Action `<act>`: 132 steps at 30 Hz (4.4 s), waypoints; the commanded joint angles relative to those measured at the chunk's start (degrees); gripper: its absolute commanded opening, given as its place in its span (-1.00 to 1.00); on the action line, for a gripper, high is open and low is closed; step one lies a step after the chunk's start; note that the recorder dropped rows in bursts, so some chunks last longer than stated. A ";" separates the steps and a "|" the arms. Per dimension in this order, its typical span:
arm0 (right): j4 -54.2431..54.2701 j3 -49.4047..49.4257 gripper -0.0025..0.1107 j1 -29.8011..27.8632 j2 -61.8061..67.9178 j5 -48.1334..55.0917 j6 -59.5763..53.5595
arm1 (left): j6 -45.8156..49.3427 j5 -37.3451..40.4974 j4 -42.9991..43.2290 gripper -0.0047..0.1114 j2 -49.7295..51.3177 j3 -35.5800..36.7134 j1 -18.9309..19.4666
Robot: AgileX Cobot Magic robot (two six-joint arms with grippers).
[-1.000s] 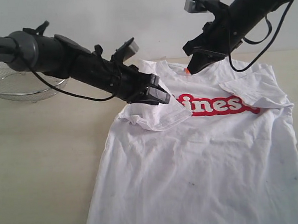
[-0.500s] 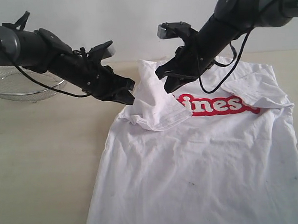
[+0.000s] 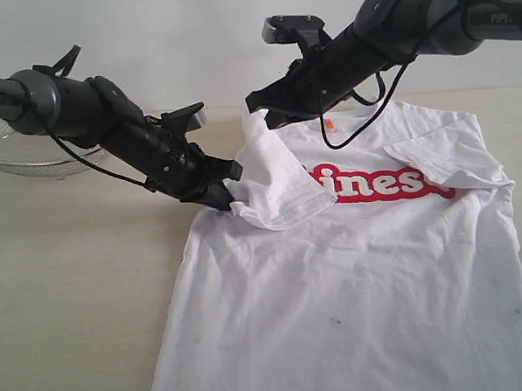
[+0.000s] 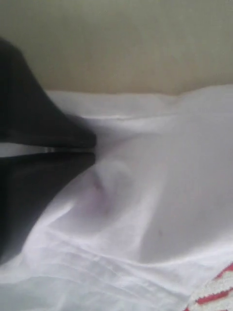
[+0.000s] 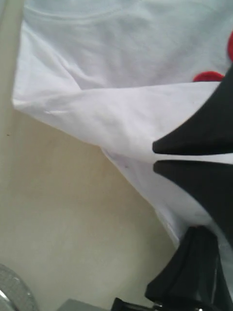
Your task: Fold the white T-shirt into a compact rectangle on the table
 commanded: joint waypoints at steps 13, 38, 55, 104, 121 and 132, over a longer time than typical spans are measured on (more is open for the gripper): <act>0.06 -22.66 -0.96 1.58 15.04 8.53 6.81 | -8.03 3.47 14.03 -0.84 -2.28 5.30 0.28; -15.03 -41.21 -0.96 2.00 30.74 10.42 15.09 | -7.59 5.09 15.86 -0.84 -7.80 15.97 1.58; -19.39 -41.21 -0.96 1.62 21.23 26.25 13.42 | -5.89 -15.28 12.85 -0.84 -12.63 12.57 3.04; -33.01 -11.89 -0.96 -13.69 14.22 24.91 21.41 | 0.26 -11.36 9.36 -0.84 10.68 -14.35 0.69; -34.16 -11.59 -0.96 -13.84 -4.60 26.74 19.38 | 2.66 14.44 16.02 -0.84 -4.17 -21.48 3.53; -34.10 22.15 -0.96 -13.98 -32.55 23.31 24.90 | -0.17 22.12 12.76 -0.84 -22.97 0.90 6.53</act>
